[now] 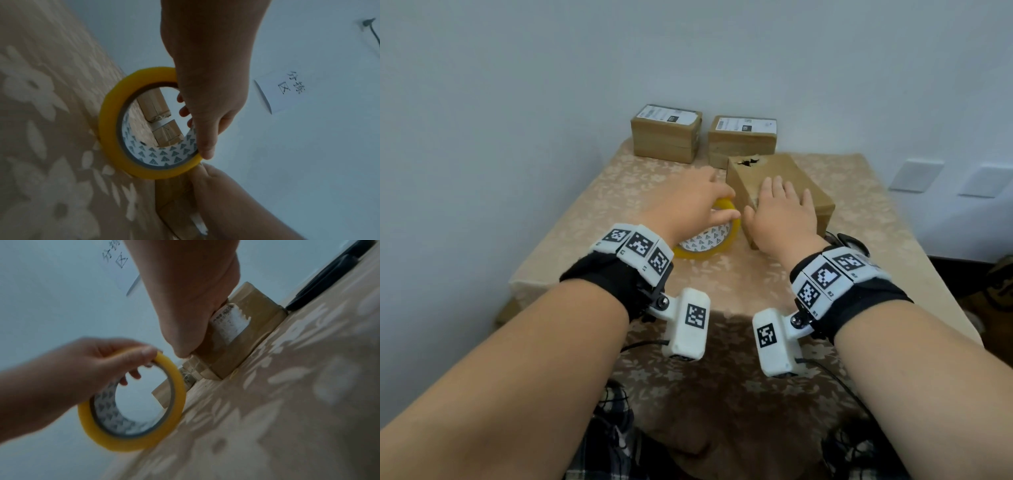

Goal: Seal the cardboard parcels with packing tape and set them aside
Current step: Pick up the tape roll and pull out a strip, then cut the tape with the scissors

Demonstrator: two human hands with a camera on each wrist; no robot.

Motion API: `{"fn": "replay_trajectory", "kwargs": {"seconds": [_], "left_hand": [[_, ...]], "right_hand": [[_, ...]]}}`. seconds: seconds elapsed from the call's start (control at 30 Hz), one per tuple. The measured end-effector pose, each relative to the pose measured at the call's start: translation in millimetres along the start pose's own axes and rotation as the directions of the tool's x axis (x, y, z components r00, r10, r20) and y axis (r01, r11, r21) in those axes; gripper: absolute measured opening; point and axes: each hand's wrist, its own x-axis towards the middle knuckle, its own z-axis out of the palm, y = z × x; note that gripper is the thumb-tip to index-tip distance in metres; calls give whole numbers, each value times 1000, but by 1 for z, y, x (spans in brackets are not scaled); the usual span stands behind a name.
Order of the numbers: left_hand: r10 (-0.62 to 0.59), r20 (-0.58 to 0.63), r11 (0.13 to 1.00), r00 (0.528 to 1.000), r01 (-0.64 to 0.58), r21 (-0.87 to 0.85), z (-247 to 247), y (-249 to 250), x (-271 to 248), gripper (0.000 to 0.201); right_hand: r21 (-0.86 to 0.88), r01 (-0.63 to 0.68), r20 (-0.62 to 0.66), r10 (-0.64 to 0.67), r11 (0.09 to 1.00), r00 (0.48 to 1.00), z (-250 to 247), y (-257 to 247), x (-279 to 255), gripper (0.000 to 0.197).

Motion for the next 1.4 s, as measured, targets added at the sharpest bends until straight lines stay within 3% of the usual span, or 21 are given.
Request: {"fn": "replay_trajectory", "kwargs": {"seconds": [0.13,0.23,0.3,0.37,0.4,0.47,0.57,0.77,0.9,0.97,1.13,1.23,1.4], "left_hand": [[-35,-10,999,999,35,16,0,5,1,44],[-45,-7,998,999,45,46,-2,9,2,45],[-48,5,997,999,47,61,-3,13,4,44],[-46,7,998,999,45,47,-3,17,6,42],[-42,3,998,999,42,41,-2,18,6,42],[-46,-4,998,999,46,35,-1,19,7,40],[-70,-21,997,997,71,32,-1,19,9,38],[-108,-20,994,994,109,24,-2,16,10,31],[-156,12,988,988,156,5,-3,14,13,33],[-165,10,986,986,166,-10,-4,14,14,30],[-183,11,982,983,184,-43,-7,13,15,24],[-196,38,979,980,198,-54,-10,13,13,30],[-219,61,972,974,223,-69,-10,9,12,29]], "right_hand": [[75,31,22,-33,997,999,-3,3,2,67],[390,83,9,-93,917,996,-16,20,-1,65],[584,85,-171,20,807,985,-21,35,-7,51],[641,-36,-238,243,767,941,-20,54,-14,39],[611,-143,-203,329,779,922,-18,66,-17,38],[433,-297,-73,362,851,929,-13,86,-23,29],[192,-293,110,276,937,955,-9,100,-30,17],[151,-283,145,262,947,954,-6,107,-28,42],[168,-222,119,203,961,972,-8,103,-28,24],[153,-213,98,199,965,975,-10,99,-29,27],[146,-295,45,291,944,956,-28,96,-38,4],[294,-311,-117,357,904,927,-43,95,-40,19],[494,-96,-247,246,864,937,-57,61,-38,27]]}}
